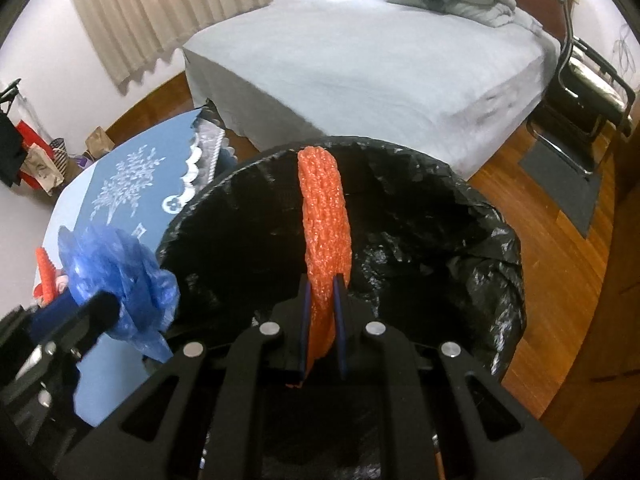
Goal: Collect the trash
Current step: 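Carry the orange mesh with the right gripper while the left gripper carries the blue bag over the black bin, then open both grippers to drop the orange mesh and blue bag into the bin, then move both open grippers back over the stool, then grasp a white crumpled tissue with the right gripper while the left gripper grasps another white tissue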
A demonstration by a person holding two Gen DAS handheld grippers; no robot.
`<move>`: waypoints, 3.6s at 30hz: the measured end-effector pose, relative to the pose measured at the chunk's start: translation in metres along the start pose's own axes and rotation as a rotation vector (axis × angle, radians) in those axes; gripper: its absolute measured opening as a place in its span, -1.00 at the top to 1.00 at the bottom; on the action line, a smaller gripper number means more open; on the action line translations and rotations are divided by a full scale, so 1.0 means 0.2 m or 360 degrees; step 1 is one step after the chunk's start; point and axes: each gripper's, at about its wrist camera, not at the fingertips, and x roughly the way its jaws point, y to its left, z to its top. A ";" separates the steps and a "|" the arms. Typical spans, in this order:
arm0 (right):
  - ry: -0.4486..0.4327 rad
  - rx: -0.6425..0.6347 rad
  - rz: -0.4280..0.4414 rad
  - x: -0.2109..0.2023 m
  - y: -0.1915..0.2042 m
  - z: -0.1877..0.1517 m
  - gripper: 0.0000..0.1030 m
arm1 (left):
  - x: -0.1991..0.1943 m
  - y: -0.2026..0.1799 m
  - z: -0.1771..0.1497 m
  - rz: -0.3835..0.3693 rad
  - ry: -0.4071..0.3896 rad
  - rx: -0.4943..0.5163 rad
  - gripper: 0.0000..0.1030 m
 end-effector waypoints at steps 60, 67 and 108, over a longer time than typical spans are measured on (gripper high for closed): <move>-0.0034 -0.0685 0.0525 -0.29 1.70 -0.74 -0.04 | -0.86 1.66 -1.07 0.0762 -0.0055 -0.0535 -0.56; 0.0017 -0.0716 0.0511 -0.16 1.80 -0.77 -0.04 | -0.81 1.72 -1.14 0.0731 -0.0051 -0.0578 -0.56; 0.0119 -0.0712 0.0618 -0.06 1.82 -0.71 0.40 | -0.50 1.79 -1.13 0.0533 0.0134 -0.0582 0.78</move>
